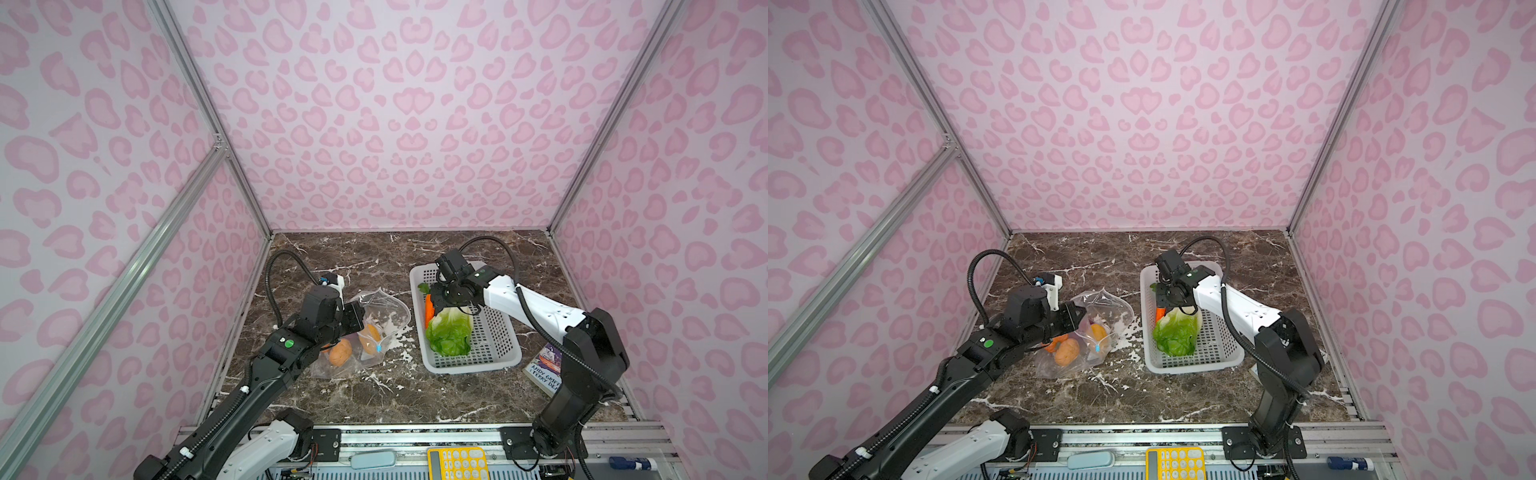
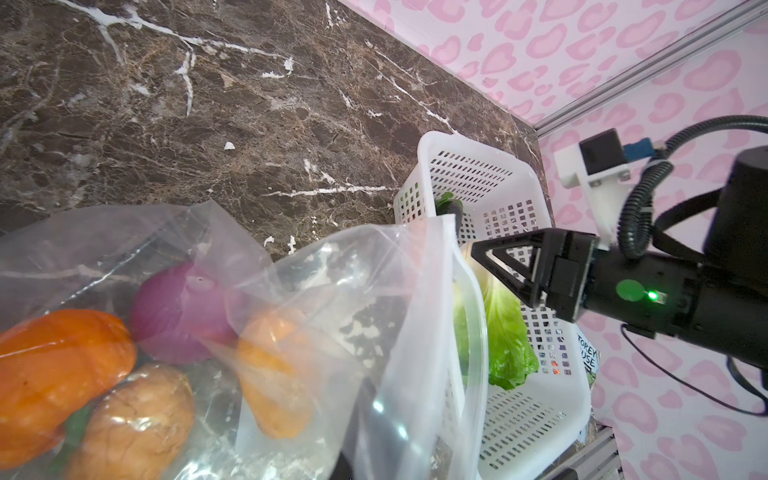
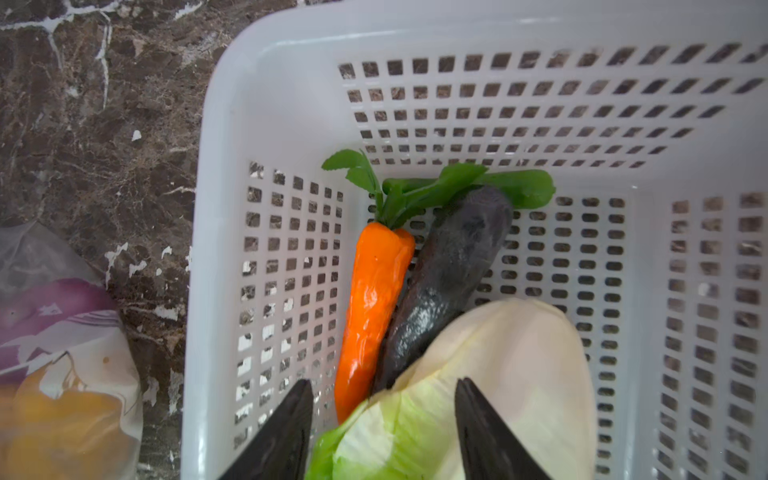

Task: Place the food in the zip-top bag and seal the zipper
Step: 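Move the right gripper over the basket toward the orange carrot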

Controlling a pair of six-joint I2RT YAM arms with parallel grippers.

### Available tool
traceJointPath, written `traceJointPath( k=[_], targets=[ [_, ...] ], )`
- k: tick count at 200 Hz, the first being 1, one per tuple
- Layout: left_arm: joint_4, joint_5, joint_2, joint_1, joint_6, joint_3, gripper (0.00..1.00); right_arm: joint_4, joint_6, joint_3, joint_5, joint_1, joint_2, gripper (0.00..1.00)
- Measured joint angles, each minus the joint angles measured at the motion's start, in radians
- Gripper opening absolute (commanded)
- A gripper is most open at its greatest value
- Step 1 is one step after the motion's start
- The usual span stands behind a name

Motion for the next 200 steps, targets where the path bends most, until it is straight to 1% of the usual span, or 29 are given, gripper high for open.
traceJointPath(
  k=[36, 69, 102, 161, 169, 189, 200],
  targets=[
    [0.000, 0.000, -0.002, 0.000, 0.000, 0.000, 0.03, 0.030, 0.031, 0.048, -0.001, 0.002, 0.098, 0.51],
    [0.000, -0.001, -0.002, 0.000, 0.000, 0.000, 0.03, 0.033, 0.054, 0.097, 0.001, 0.002, 0.178, 0.51],
    [-0.006, -0.006, -0.003, 0.000, 0.007, 0.003, 0.03, 0.023, 0.067, 0.145, 0.025, 0.002, 0.257, 0.49],
    [-0.027, -0.016, -0.019, 0.000, 0.008, 0.003, 0.03, 0.022, 0.083, 0.162, 0.055, 0.005, 0.324, 0.47],
    [-0.028, -0.016, -0.019, 0.000, 0.008, 0.003, 0.03, 0.022, 0.083, 0.162, 0.057, 0.005, 0.327, 0.45],
    [-0.029, -0.017, -0.021, 0.000, 0.008, 0.003, 0.03, 0.022, 0.084, 0.161, 0.063, 0.006, 0.328, 0.36],
    [-0.029, -0.019, -0.023, 0.000, 0.008, 0.003, 0.03, 0.025, 0.086, 0.158, 0.064, 0.006, 0.328, 0.33]
  ],
)
